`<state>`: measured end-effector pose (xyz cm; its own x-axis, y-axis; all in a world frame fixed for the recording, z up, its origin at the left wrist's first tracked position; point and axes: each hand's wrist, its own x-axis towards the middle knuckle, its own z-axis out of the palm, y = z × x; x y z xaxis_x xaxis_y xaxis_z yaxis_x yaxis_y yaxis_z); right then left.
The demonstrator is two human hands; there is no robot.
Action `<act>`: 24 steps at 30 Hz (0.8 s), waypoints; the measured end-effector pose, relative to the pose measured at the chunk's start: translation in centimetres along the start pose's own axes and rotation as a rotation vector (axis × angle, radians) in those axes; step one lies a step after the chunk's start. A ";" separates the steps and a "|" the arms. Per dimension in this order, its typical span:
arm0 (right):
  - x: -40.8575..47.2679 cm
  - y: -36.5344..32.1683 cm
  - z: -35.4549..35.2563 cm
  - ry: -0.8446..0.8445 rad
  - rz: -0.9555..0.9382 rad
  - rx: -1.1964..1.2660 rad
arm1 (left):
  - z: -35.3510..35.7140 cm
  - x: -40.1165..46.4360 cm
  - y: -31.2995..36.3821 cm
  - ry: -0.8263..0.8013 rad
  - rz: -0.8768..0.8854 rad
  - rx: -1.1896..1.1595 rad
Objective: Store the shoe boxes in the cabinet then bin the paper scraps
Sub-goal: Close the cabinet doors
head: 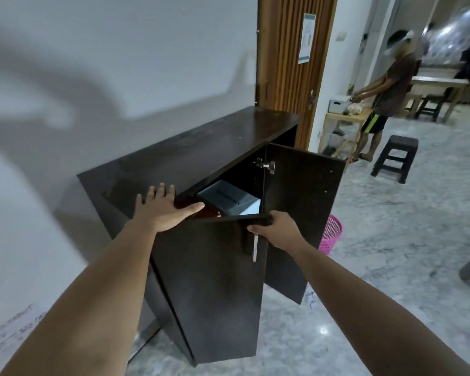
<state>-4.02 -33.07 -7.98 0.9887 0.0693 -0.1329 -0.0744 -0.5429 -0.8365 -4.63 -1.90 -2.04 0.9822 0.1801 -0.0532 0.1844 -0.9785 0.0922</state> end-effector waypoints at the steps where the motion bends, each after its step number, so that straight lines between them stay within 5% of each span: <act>1: 1.0 -0.1 1.1 0.053 0.011 0.040 | 0.0 0.1 -0.1 -0.008 0.000 0.005; 10: 8.9 -4.4 9.1 0.091 0.274 0.326 | 1.9 1.2 -0.4 0.104 -0.003 0.099; 19: 12.5 -4.1 11.3 0.033 0.199 0.339 | 3.4 1.5 -0.2 0.268 -0.035 0.122; 24: 14.0 -5.2 11.7 -0.143 0.096 0.331 | 4.2 1.4 -0.1 0.378 -0.040 0.164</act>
<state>8.70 -19.46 -11.69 0.9488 0.1598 -0.2726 -0.2273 -0.2542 -0.9401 -3.43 -2.02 -6.27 0.9241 0.2124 0.3178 0.2442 -0.9676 -0.0635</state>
